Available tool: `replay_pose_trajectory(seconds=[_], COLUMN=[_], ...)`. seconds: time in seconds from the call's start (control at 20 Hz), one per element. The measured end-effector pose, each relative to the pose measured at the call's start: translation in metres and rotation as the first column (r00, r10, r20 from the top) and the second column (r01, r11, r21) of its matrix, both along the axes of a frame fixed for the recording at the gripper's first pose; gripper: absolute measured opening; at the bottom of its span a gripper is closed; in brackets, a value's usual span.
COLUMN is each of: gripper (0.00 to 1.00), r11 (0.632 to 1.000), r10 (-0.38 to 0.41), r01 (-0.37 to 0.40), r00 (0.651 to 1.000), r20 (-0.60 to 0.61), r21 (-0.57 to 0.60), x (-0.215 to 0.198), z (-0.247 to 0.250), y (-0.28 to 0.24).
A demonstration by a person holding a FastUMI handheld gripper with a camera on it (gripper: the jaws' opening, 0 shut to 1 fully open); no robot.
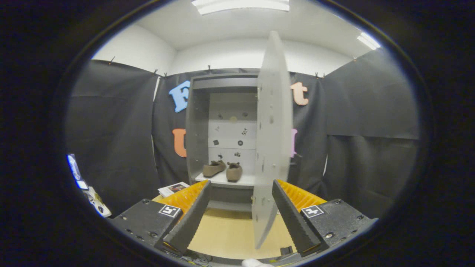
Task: Open the shoe cabinet door, grab the shoes and put them into the shoe cabinet, then close the shoe cabinet door.
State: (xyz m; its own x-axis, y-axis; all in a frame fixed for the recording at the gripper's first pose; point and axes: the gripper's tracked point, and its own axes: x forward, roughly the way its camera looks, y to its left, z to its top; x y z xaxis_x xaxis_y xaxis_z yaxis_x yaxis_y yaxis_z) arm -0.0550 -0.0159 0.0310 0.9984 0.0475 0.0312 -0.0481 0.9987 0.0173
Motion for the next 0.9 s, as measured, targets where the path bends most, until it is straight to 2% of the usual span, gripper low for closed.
replay_pose_trajectory(seconds=[0.2, 0.4, 0.65, 0.9], gripper=[1.0, 1.0, 1.0, 1.0], r11=[0.994, 0.992, 0.999, 0.993], r10=[-0.099, -0.105, 0.001, 0.119], r01=[0.1, 0.11, 0.004, -0.117], r00=[0.995, 0.991, 0.995, 0.989], r20=[-0.03, -0.085, -0.103, -0.093], r21=[0.04, 0.055, 0.049, 0.025], x=[0.005, 0.04, 0.094, 0.117], z=[-0.01, -0.024, -0.027, -0.024], y=[-0.084, -0.135, -0.142, -0.121])
